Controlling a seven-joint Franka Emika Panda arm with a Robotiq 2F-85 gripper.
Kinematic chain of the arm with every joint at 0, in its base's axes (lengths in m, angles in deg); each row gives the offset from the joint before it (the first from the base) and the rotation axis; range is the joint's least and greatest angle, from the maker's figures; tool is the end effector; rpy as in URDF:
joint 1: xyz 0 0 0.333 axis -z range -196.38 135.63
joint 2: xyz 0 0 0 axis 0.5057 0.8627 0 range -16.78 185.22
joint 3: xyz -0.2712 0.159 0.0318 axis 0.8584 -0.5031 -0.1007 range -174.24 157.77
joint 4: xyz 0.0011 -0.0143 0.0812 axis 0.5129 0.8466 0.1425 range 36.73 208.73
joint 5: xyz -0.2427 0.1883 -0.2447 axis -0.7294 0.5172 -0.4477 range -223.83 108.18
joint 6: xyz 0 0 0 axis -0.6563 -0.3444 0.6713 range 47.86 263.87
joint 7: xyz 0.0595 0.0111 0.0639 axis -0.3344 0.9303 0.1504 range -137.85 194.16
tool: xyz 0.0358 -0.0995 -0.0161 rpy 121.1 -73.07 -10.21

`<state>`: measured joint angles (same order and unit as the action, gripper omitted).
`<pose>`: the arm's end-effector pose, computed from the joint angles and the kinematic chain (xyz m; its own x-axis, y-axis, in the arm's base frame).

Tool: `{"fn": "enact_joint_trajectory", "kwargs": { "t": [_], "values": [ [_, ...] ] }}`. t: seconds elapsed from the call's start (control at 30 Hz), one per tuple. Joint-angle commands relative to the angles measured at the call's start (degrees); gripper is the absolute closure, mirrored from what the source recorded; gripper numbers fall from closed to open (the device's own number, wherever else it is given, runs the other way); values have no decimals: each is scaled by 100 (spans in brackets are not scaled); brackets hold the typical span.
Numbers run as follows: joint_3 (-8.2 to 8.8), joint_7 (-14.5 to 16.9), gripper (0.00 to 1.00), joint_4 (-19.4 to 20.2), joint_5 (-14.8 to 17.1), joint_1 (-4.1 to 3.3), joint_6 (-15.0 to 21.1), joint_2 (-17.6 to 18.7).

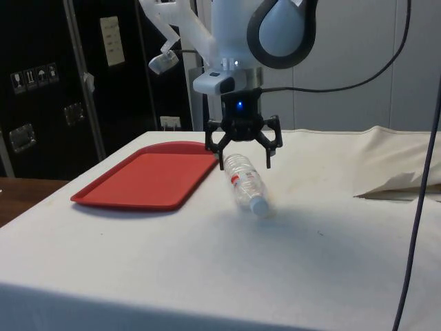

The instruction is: Place the bottle upright on the tray.

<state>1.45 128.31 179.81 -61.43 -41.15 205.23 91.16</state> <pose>0.4547 0.0095 0.2252 -0.2510 0.9665 -0.0542 0.9670 0.2529 0.0314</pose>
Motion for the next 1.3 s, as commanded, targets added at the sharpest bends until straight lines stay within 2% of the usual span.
{"fn": "enact_joint_trajectory", "kwargs": {
  "t": [0.0, 0.17, 0.2, 0.23, 0.43, 0.47, 0.5, 0.63, 0.77, 0.8, 0.83, 1.03, 1.07, 1.1, 1.27],
  "values": [
    [-11, 57, 0, 11, 0, 0, 120, 17],
    [-11, 229, 0, 17, 0, 0, 149, 17],
    [0, 212, 0, 6, 0, 0, 17, 0],
    [-11, 264, 0, 23, 0, 0, 149, 17],
    [-11, 470, 0, 29, 6, 0, 183, 17],
    [0, 424, 0, 6, 0, 0, 40, 0],
    [-11, 504, 0, 34, 6, 0, 189, 17],
    [-17, 625, 0, 52, 0, -6, 235, 23],
    [-6, 613, 0, 97, -97, -17, 384, 29],
    [-29, 653, 0, 74, -11, -6, 229, 11],
    [0, 596, 0, 109, -126, -23, 435, 34],
    [29, 516, 0, 195, -298, -46, 728, 69],
    [-52, 636, 0, 201, -115, -11, 590, 29],
    [34, 487, 0, 206, -361, -52, 802, 92],
    [40, 493, 0, 212, -493, -63, 854, 143]
  ]
}}
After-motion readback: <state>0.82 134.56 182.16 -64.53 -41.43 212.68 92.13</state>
